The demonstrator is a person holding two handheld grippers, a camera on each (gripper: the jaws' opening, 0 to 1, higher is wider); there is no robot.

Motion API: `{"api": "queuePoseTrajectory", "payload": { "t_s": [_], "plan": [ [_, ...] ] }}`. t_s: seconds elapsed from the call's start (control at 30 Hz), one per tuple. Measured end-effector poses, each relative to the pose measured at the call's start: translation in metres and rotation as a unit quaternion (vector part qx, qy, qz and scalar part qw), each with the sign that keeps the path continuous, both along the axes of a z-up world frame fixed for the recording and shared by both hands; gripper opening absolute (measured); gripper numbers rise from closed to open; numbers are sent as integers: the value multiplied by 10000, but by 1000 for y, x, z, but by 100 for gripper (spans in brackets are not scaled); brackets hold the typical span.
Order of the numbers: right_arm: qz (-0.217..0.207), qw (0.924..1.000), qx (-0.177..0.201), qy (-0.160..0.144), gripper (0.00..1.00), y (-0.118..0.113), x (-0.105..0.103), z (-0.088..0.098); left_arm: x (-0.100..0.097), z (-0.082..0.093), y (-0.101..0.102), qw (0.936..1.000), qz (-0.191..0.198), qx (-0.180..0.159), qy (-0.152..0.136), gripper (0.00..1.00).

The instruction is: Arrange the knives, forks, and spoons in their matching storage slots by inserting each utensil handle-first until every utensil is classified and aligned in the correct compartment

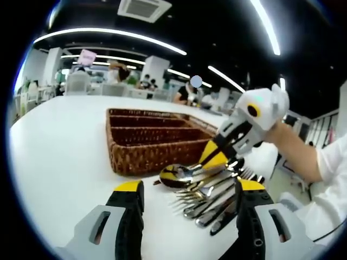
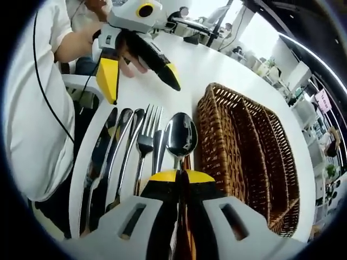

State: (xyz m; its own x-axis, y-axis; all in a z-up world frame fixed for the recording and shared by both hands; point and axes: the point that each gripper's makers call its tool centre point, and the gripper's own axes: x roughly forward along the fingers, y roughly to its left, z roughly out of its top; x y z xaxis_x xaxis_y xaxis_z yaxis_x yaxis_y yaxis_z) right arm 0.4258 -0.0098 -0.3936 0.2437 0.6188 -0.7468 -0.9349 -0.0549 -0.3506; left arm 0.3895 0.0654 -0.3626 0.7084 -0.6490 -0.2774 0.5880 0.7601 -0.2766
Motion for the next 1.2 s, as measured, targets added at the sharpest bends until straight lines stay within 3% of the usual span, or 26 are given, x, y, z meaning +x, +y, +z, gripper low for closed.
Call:
{"api": "queuePoseTrajectory", "payload": {
  "t_s": [0.5, 0.63, 0.67, 0.83, 1.2],
  "plan": [
    [32, 10000, 22, -52, 2, -1, -1, 10, 0, -1, -2, 10000, -13, 2, 2, 68],
    [16, 9998, 120, 170, 2, -1, -4, 9, -1, 0, -2, 10000, -6, -18, -3, 68],
    [-69, 9989, 278, 374, 2, 0, -5, 10, -1, 0, -2, 10000, -6, -20, -3, 68],
    [-203, 9980, 315, 508, 1, -4, -1, 13, -1, 0, -2, 10000, -11, -20, -4, 68],
    [-475, 9888, 623, 1272, 1, -7, -2, 21, 0, 1, -3, 10000, -28, -33, -10, 68]
  ]
}}
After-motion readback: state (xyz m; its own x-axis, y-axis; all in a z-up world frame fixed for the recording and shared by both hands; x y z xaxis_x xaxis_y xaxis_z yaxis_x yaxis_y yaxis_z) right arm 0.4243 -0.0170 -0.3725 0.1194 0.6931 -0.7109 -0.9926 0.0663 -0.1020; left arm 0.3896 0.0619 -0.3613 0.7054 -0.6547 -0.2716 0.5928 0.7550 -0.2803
